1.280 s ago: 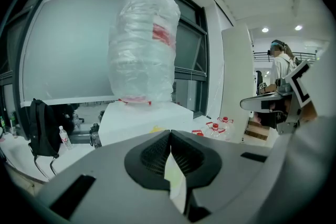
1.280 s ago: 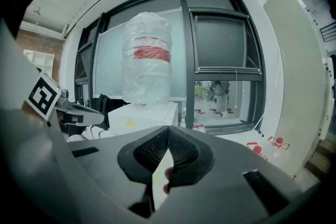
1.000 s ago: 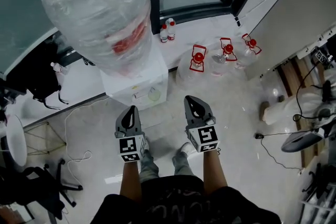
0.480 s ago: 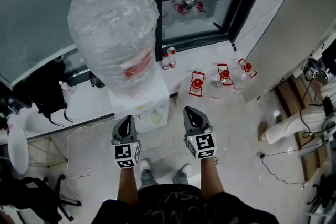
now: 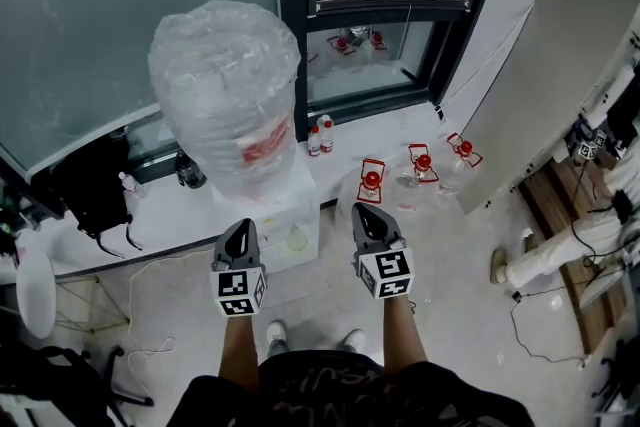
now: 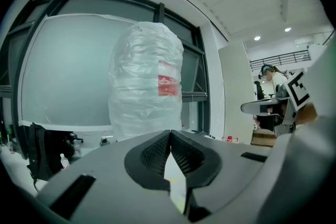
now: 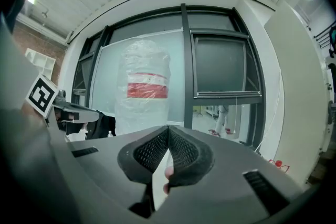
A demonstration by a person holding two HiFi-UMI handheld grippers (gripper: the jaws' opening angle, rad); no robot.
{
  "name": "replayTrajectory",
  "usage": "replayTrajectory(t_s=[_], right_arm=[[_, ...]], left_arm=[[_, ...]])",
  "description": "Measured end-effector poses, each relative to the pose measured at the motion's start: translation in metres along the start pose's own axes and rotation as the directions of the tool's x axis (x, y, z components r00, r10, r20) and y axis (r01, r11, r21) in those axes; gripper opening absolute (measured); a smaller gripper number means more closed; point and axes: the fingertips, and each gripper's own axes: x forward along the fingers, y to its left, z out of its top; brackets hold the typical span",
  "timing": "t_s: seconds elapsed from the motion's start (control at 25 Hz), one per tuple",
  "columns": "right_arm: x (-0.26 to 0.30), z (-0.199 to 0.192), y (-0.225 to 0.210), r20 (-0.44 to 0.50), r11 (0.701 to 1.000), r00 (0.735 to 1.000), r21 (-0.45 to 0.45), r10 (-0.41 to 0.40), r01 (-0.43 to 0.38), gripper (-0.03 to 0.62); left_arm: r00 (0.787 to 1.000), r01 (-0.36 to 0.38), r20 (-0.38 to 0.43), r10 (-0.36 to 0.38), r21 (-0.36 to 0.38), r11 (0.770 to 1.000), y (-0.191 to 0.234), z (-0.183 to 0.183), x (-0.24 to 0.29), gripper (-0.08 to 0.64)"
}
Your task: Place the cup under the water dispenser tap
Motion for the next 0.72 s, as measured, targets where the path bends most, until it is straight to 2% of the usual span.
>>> replayTrajectory(t_s=[0.28,0.72], right_arm=[[-0.002,0.015,-0.004,0.009,0.999,1.000,-0.050,-0.009,0.009,0.012],[-0.008,0.031,-0.003,0.031,0.997,0.999,-0.072,-0.012,0.014,0.012]], left_arm=[[1.000,0.012,0.020,-0.013,0.011,1.000,-0.004,0.018,0.002,0.017],[0.998,0.031,0.062,-0.031,0.010,0.999,-0.012,0.036,-0.006,0.017]])
